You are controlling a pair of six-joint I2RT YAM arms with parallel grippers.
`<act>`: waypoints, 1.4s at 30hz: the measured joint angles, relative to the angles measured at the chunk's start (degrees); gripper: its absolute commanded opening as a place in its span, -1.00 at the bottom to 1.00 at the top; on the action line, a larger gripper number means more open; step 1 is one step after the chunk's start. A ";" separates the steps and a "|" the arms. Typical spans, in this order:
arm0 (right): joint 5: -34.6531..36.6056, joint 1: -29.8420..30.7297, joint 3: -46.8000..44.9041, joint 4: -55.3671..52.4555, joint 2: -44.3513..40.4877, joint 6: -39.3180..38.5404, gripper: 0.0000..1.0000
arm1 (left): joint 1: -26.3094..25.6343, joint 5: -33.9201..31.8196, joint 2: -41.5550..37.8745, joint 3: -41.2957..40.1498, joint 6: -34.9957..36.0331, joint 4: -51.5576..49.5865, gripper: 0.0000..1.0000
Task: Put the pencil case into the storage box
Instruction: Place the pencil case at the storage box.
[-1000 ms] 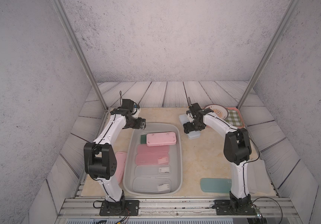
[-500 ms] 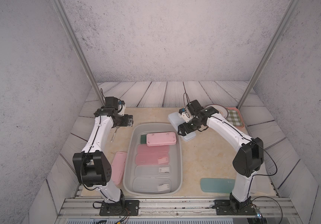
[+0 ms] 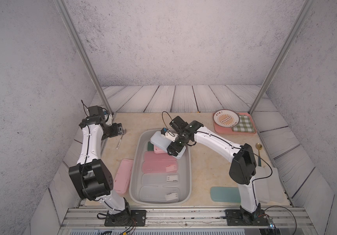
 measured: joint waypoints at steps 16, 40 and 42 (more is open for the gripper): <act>7.41 5.03 -4.26 0.98 2.99 -11.69 0.70 | -0.04 6.54 -1.40 -3.50 3.43 -4.57 0.80; 6.69 4.74 -16.76 14.99 1.20 -20.41 0.98 | -6.78 22.80 -16.00 -19.04 8.79 -9.66 0.42; 5.75 4.63 -17.09 15.61 1.14 -20.87 0.98 | -9.35 23.17 -16.26 -20.20 8.72 -8.79 0.29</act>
